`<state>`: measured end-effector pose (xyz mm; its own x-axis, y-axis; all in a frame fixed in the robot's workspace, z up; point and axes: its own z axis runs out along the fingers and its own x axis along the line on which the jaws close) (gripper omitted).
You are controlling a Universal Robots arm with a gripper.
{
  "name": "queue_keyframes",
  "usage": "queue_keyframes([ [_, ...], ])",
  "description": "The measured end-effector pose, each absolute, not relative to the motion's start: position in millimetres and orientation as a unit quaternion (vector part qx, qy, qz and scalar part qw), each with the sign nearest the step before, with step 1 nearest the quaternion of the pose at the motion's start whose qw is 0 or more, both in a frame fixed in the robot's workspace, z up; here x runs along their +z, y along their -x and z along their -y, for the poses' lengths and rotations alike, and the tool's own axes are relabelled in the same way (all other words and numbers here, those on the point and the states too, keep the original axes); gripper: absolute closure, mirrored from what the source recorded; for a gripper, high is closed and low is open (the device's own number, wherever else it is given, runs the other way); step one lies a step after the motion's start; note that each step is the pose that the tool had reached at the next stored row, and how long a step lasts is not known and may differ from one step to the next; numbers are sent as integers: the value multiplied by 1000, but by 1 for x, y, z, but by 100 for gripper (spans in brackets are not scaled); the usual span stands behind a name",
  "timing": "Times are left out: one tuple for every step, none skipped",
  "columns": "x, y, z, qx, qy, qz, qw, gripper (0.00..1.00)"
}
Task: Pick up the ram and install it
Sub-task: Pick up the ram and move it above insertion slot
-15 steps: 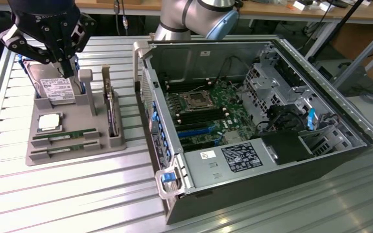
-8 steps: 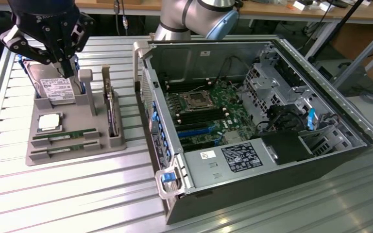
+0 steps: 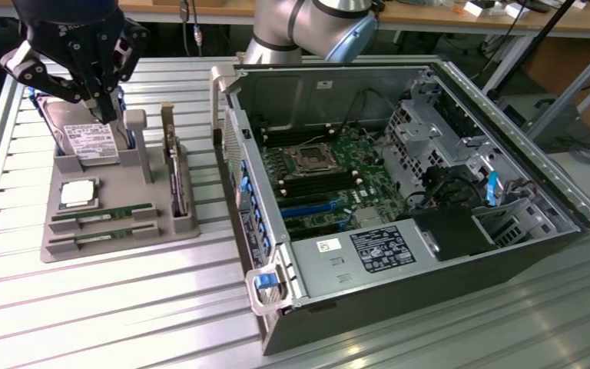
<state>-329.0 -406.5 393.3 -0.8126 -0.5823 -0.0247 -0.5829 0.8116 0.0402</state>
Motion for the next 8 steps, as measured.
queue_keyframes([
  [393, 329, 406, 23, 309, -951, 6, 90],
  [393, 329, 406, 23, 313, -949, 5, 90],
  [393, 329, 407, 23, 317, -948, 5, 90],
  [393, 329, 406, 23, 320, -947, 5, 90],
  [393, 329, 406, 23, 322, -947, 5, 90],
  [393, 329, 406, 23, 324, -946, 5, 90],
  [393, 329, 406, 23, 327, -945, 5, 90],
  [393, 329, 406, 23, 330, -944, 5, 90],
])
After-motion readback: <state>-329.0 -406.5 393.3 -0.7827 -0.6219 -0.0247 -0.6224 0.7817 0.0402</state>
